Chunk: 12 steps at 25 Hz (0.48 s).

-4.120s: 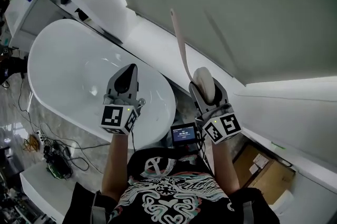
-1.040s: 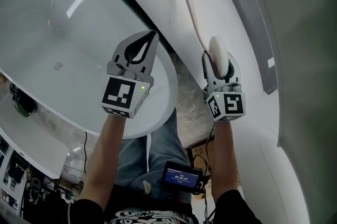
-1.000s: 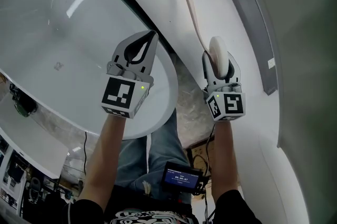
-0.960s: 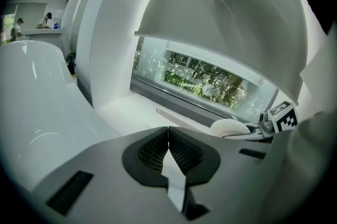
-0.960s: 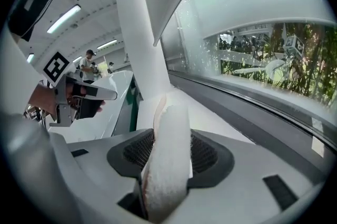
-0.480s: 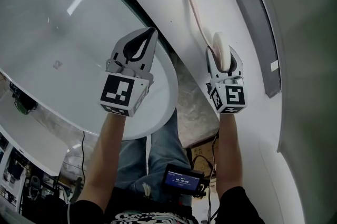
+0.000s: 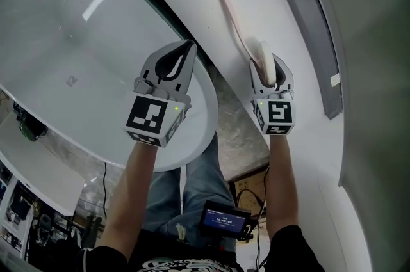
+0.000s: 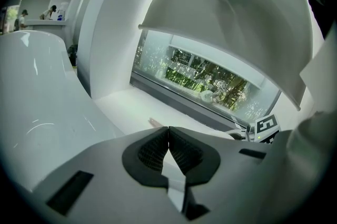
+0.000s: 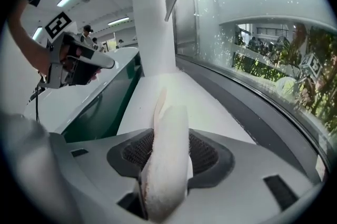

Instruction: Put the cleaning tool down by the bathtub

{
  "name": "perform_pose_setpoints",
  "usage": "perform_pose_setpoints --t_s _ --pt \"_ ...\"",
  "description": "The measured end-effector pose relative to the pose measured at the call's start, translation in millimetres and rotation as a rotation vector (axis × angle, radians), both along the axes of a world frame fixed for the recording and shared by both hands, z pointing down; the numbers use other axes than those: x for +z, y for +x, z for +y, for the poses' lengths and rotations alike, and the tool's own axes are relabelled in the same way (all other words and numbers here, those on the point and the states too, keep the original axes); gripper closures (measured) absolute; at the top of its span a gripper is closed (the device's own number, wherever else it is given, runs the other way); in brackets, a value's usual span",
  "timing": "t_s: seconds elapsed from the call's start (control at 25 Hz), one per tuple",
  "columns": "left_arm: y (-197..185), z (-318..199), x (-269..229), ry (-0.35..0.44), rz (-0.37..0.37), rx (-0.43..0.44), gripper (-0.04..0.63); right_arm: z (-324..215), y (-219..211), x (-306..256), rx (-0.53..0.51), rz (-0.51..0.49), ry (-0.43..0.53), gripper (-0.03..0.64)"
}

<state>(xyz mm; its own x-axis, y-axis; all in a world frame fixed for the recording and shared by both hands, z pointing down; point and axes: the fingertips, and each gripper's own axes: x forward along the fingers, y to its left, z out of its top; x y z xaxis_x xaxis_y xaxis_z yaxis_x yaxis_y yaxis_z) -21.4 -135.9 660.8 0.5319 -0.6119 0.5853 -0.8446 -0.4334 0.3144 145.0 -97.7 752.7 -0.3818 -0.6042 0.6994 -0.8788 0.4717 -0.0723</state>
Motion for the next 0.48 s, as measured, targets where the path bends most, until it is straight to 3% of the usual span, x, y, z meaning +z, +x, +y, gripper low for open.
perform_pose_setpoints --t_s 0.48 --pt "-8 3 -2 -0.007 0.013 -0.018 0.578 7 -17 6 -0.037 0.135 -0.040 0.391"
